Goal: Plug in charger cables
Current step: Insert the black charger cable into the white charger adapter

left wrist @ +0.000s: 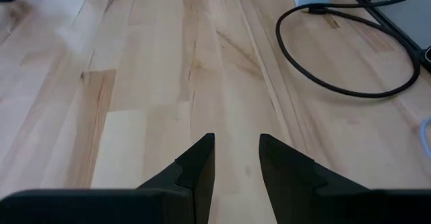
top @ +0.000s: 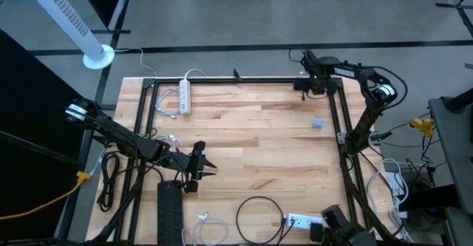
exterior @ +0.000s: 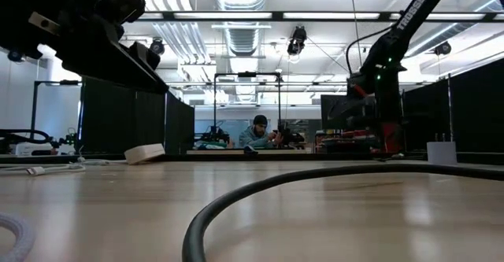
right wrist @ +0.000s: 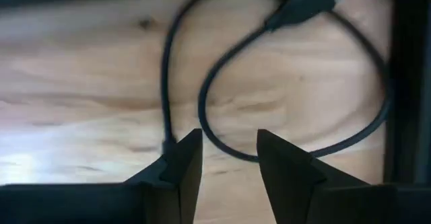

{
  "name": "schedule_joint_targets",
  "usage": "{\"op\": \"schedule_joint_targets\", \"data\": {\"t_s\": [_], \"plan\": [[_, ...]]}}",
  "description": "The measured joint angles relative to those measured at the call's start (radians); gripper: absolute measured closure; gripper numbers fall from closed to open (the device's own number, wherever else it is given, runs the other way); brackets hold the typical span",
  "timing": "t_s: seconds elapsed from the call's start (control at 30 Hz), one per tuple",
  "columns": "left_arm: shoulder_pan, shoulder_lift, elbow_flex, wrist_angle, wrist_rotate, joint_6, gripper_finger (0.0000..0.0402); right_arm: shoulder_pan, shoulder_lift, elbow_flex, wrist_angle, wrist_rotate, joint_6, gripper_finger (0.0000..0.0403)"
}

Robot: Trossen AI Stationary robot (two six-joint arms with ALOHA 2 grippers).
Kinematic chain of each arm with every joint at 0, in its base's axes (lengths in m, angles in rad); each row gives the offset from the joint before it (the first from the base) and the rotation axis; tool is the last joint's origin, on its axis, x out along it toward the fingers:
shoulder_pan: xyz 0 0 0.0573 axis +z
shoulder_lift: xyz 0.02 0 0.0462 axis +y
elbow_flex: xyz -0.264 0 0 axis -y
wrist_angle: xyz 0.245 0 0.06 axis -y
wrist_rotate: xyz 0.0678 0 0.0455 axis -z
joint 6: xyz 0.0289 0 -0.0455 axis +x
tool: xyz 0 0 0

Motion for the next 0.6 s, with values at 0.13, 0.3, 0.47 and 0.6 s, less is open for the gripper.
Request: {"op": "schedule_joint_targets", "data": {"t_s": [0.13,0.3,0.47,0.6], "plan": [[0.000,0.001,-0.008,0.000,0.000,-0.018,0.0296,0.022,0.060,0.003,-0.003,-0.003,-0.024,0.0294],[-0.001,0.001,-0.014,-0.001,0.000,-0.034,0.0296,0.080,0.057,0.002,-0.005,0.004,-0.073,0.0313],[-0.001,0.001,-0.015,0.004,0.000,-0.030,0.0296,0.180,0.024,-0.004,-0.037,-0.056,-0.087,0.0335],[-0.001,0.001,-0.015,0.005,0.000,-0.033,0.0296,0.282,0.017,-0.004,-0.094,-0.098,-0.115,0.0351]]}}
